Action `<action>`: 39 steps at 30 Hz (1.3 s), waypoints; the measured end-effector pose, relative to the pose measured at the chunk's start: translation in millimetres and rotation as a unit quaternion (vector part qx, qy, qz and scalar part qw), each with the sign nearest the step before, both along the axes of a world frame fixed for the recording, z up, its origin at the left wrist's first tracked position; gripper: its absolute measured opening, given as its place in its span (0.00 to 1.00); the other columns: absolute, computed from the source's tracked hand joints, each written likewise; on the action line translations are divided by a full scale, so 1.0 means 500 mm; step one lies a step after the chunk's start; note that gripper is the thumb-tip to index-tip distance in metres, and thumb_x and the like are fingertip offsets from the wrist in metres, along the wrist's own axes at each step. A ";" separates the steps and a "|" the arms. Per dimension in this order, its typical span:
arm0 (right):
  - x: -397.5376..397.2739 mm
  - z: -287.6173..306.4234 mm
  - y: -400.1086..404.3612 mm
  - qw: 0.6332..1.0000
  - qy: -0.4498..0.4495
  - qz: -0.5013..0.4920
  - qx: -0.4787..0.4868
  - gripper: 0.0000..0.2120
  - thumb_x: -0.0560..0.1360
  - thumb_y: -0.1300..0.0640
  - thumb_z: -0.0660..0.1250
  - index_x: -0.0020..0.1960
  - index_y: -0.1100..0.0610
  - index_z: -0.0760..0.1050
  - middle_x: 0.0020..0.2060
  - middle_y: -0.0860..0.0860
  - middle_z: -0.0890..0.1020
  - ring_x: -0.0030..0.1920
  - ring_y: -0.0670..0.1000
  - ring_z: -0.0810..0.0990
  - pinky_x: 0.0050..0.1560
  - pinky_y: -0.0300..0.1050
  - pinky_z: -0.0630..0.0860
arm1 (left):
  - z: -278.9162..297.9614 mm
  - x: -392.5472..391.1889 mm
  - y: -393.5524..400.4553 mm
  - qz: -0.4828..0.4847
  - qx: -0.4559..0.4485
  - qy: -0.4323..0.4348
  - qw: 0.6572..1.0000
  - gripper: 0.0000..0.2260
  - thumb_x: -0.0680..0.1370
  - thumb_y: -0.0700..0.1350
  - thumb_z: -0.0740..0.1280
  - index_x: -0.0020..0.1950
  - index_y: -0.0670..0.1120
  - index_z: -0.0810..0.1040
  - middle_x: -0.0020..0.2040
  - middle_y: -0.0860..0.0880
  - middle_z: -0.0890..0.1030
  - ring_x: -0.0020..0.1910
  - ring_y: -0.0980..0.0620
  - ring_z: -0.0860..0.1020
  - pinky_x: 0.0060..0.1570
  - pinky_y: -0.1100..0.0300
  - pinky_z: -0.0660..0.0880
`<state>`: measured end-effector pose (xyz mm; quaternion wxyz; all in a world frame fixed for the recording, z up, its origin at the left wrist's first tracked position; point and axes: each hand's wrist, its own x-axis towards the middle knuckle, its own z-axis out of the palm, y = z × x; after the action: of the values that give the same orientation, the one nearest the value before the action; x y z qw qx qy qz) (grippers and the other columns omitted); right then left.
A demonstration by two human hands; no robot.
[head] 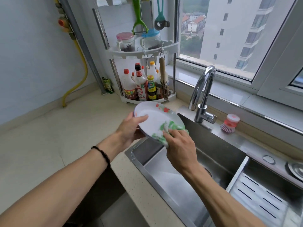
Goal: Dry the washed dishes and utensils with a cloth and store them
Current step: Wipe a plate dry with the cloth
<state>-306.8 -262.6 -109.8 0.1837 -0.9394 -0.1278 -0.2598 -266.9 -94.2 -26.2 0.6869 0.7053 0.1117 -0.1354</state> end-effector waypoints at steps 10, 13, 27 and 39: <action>-0.007 0.020 -0.002 0.953 0.230 0.193 0.051 0.37 0.73 0.43 0.74 0.78 0.45 0.64 0.80 0.47 0.61 0.78 0.51 0.60 0.77 0.52 0.60 | -0.007 0.010 -0.033 0.105 0.018 -0.097 0.989 0.14 0.86 0.49 0.54 0.67 0.52 0.74 0.60 0.44 0.81 0.58 0.43 0.81 0.59 0.40 0.78; -0.008 0.024 -0.010 0.934 0.312 0.173 0.036 0.48 0.71 0.34 0.71 0.81 0.44 0.50 0.82 0.47 0.46 0.81 0.52 0.47 0.80 0.55 0.49 | -0.004 0.007 -0.031 0.129 0.081 -0.121 0.981 0.16 0.82 0.55 0.55 0.65 0.54 0.76 0.59 0.48 0.81 0.58 0.45 0.80 0.60 0.42 0.78; -0.032 0.014 0.036 0.903 0.353 0.226 0.099 0.46 0.70 0.33 0.65 0.81 0.39 0.46 0.80 0.42 0.39 0.80 0.47 0.43 0.76 0.60 0.29 | -0.010 0.006 -0.011 0.102 0.095 -0.094 0.986 0.19 0.76 0.59 0.57 0.62 0.56 0.79 0.58 0.50 0.83 0.58 0.45 0.81 0.61 0.42 0.77; -0.024 -0.017 -0.011 0.969 0.196 0.147 -0.013 0.35 0.75 0.54 0.73 0.78 0.43 0.62 0.79 0.45 0.59 0.78 0.52 0.63 0.76 0.67 0.42 | 0.000 0.011 0.021 0.077 0.035 -0.003 0.996 0.12 0.86 0.51 0.55 0.59 0.53 0.77 0.51 0.47 0.85 0.47 0.45 0.84 0.45 0.50 0.82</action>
<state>-318.6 -268.2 -118.4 0.2287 -0.9452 -0.2298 -0.0389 -261.3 -83.7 -26.4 0.6705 0.7186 0.1681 -0.0765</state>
